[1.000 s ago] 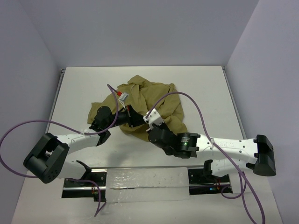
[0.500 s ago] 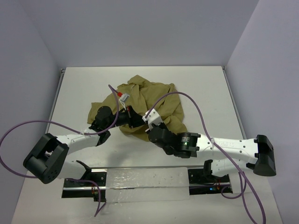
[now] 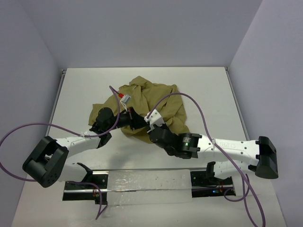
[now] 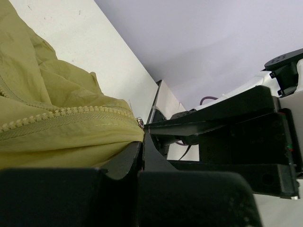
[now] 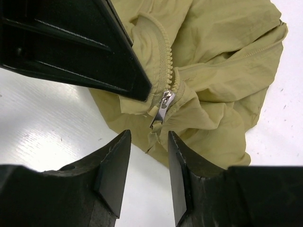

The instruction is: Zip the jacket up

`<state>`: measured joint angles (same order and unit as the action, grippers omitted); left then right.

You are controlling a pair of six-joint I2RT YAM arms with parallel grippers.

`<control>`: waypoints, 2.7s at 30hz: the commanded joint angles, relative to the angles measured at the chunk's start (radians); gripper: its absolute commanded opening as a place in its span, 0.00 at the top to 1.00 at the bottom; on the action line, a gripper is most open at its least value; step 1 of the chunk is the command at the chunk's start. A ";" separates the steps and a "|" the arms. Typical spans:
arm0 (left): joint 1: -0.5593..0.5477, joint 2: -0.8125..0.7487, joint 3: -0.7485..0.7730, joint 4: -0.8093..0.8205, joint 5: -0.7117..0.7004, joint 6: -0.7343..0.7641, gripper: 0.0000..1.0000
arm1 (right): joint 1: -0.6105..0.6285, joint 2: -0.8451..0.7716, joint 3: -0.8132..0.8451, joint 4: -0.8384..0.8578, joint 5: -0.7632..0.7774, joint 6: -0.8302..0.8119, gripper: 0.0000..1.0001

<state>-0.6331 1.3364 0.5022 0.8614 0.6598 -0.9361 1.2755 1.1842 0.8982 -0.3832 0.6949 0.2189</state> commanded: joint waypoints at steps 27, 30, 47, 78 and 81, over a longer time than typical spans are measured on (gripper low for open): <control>0.004 -0.037 0.018 0.000 0.006 0.058 1.00 | -0.028 -0.076 0.046 0.037 -0.005 -0.018 1.00; 0.004 -0.043 0.019 -0.016 0.012 0.069 1.00 | -0.030 -0.067 0.054 0.043 -0.011 -0.018 1.00; 0.004 0.036 0.020 0.026 0.099 0.049 1.00 | -0.142 0.023 0.191 0.044 -0.097 -0.004 1.00; -0.016 0.078 0.045 0.042 0.193 0.046 1.00 | -0.424 0.233 0.293 0.018 -0.434 0.048 1.00; -0.019 0.081 0.042 0.044 0.202 0.049 1.00 | -0.435 0.253 0.289 0.030 -0.482 0.053 1.00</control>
<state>-0.6197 1.4559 0.5205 0.8557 0.6879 -0.8839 0.8951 1.3961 1.1450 -0.4512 0.2153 0.2671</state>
